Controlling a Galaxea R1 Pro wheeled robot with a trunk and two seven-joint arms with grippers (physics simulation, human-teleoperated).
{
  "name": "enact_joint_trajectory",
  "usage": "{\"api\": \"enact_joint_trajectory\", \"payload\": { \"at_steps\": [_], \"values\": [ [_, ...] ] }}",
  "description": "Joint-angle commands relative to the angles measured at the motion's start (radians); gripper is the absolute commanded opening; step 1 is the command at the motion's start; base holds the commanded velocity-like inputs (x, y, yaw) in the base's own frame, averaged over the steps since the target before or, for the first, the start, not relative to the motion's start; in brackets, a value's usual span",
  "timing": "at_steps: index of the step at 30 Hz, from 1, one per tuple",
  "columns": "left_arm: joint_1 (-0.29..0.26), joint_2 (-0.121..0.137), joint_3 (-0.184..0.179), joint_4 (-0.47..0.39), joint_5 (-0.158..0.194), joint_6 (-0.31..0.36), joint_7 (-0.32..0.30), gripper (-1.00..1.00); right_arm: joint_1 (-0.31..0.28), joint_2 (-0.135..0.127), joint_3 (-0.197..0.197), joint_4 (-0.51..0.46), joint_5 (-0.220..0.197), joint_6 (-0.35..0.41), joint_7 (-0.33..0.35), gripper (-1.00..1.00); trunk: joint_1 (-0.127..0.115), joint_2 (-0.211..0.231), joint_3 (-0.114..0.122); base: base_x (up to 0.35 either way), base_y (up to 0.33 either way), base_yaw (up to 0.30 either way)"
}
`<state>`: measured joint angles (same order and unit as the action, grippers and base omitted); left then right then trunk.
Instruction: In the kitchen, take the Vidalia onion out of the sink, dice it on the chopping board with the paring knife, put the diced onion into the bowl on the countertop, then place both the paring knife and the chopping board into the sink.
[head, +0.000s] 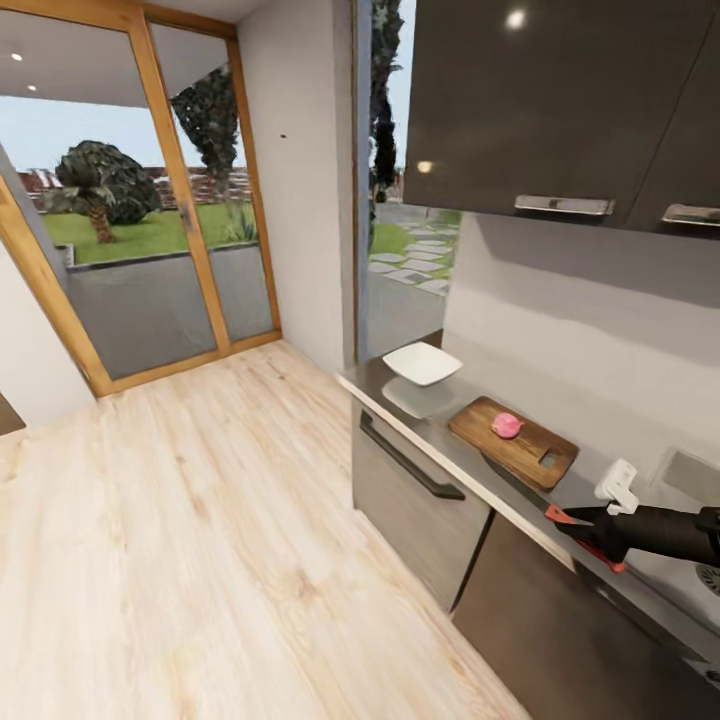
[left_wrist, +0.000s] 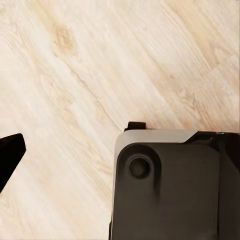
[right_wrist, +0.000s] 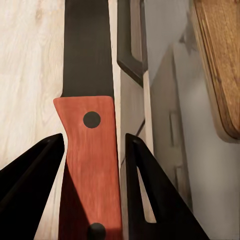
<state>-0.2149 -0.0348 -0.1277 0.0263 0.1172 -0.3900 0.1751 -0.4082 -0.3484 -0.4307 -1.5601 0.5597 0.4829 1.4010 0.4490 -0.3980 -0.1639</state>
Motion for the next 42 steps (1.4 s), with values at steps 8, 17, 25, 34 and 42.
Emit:
{"api": "enact_joint_trajectory", "payload": {
  "at_steps": [8,17,25,34,42],
  "values": [
    [-0.001,0.0,-0.009,0.003,0.01,-0.005,0.001,1.0,-0.002,0.0,0.0,-0.001,0.005,0.013,0.009,-1.0,0.001,-0.002,-0.002,0.241,0.228,-0.183],
    [-0.001,0.0,-0.009,0.003,0.01,-0.006,0.001,1.0,-0.002,0.0,-0.002,-0.001,0.005,0.013,0.009,-1.0,0.001,-0.002,-0.002,0.249,0.211,-0.183],
    [-0.001,0.0,-0.009,0.003,0.01,-0.006,0.001,1.0,-0.002,0.0,-0.002,-0.001,0.005,0.013,0.009,-1.0,0.001,-0.002,-0.002,0.094,0.036,-0.183],
    [-0.001,0.0,-0.009,0.003,0.01,-0.006,0.001,1.0,-0.001,0.0,-0.002,-0.001,0.005,0.013,0.009,-1.0,0.001,-0.002,-0.002,0.002,0.002,-0.183],
    [-0.001,0.0,-0.009,0.003,0.01,-0.006,0.001,1.0,-0.001,0.0,-0.002,-0.001,0.005,0.013,0.009,-1.0,0.001,-0.002,-0.002,0.114,0.191,-0.183]
  ]
}}
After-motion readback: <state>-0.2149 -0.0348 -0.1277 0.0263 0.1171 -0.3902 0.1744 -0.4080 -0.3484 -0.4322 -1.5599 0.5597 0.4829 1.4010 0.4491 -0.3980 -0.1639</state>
